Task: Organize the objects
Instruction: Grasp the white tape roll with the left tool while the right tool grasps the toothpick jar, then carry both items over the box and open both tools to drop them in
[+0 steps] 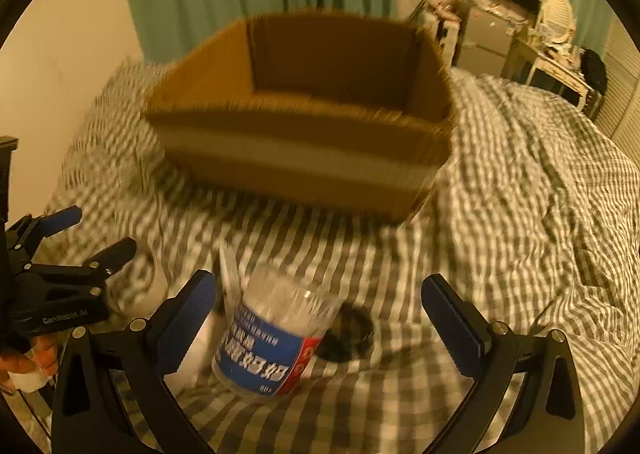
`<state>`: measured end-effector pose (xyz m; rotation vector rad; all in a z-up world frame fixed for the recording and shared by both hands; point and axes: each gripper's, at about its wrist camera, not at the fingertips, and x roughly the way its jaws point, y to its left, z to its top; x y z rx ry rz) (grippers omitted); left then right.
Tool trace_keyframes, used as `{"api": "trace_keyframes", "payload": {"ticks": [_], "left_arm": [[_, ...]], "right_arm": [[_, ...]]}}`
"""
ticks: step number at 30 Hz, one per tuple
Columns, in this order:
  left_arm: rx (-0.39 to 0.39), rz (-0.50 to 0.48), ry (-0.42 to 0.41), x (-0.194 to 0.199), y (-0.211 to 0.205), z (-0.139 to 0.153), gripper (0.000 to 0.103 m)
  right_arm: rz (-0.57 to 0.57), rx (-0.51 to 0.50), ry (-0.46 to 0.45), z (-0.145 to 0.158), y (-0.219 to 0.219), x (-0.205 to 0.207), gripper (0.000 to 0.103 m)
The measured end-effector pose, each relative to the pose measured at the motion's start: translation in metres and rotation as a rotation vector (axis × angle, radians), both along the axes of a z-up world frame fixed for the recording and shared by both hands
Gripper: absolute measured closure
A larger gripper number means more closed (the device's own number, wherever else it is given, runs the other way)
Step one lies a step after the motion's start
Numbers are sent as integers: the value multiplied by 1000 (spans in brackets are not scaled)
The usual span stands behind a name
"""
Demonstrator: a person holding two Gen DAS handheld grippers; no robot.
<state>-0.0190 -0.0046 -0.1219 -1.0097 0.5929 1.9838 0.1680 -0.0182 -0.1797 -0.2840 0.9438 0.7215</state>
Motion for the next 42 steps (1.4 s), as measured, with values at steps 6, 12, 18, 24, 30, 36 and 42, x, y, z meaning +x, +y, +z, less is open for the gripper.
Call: {"api": "trace_keyframes", "payload": {"ticks": [6, 12, 18, 24, 30, 36, 42], "left_arm": [[-61, -93, -84, 10, -3, -27, 0], [-126, -96, -127, 5, 6, -50, 0], [-139, -124, -156, 6, 7, -59, 17], [-112, -137, -153, 10, 0, -52, 20], [-39, -164, -75, 27, -13, -21, 20], [38, -149, -59, 35, -25, 11, 20], [132, -202, -20, 32, -20, 62, 20]], "right_arm": [[36, -113, 68, -29, 14, -1, 1], [61, -139, 116, -41, 21, 0, 5], [17, -142, 192, -50, 27, 1, 24], [8, -121, 190, -46, 26, -3, 27], [-6, -50, 129, -21, 14, -10, 29], [-22, 28, 63, 12, 1, -15, 29], [-19, 83, 0, 51, 1, -11, 29]]}}
